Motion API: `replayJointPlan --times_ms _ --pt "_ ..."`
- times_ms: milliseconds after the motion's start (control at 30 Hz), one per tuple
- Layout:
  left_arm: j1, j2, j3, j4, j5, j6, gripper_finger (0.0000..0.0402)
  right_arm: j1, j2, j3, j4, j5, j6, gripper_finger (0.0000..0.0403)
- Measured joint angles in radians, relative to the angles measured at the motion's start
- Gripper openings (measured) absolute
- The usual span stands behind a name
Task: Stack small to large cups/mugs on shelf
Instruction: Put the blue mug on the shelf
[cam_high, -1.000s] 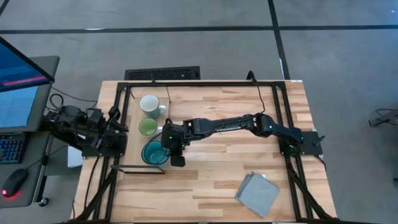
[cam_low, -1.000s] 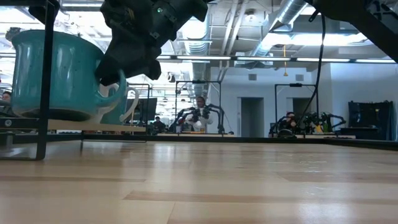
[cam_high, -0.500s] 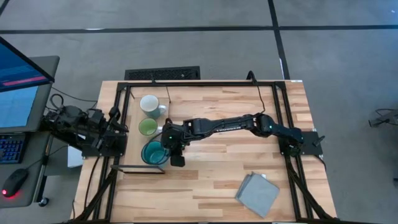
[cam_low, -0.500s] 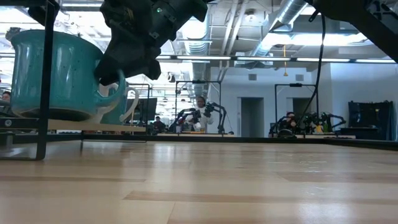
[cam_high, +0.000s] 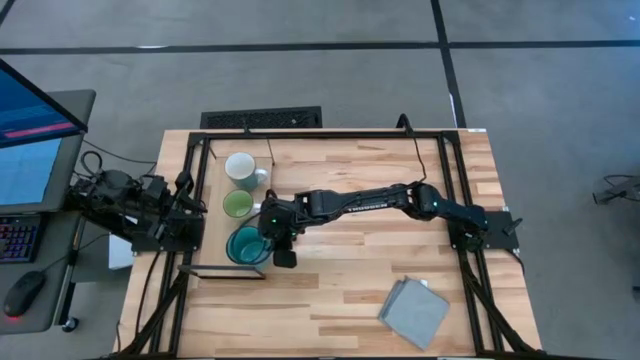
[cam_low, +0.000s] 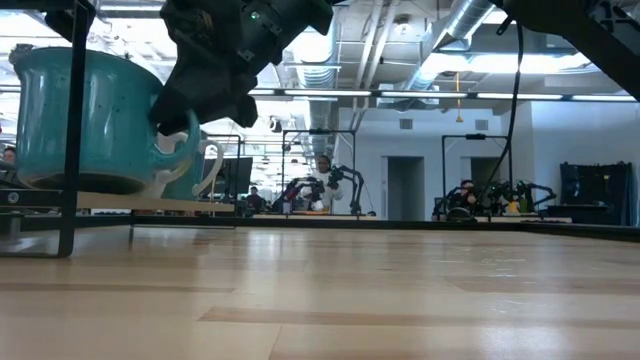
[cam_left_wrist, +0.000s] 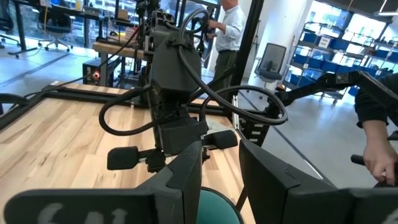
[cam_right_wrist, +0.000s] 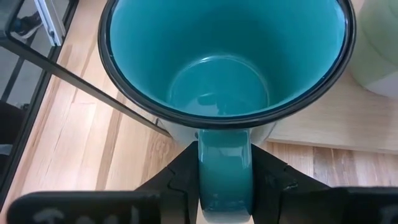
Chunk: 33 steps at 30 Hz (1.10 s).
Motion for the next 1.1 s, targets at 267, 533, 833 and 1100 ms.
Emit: replayJointPlan --times_ms 267,533,833,1100 --pt "0.000 0.000 0.000 0.000 -0.001 -0.001 0.0098 0.000 0.000 0.000 0.011 0.001 -0.016 0.0123" --pt "0.000 0.000 0.000 0.000 -0.002 -0.002 0.0098 0.000 -0.001 0.000 0.055 0.025 -0.058 0.0123" --pt "0.000 0.000 0.000 -0.001 -0.003 -0.002 0.0098 0.000 0.009 0.000 0.086 -0.001 -0.027 0.0123" --pt "0.000 0.000 0.000 -0.001 -0.003 -0.002 0.0098 0.000 0.020 0.000 0.126 -0.003 -0.030 0.0123"
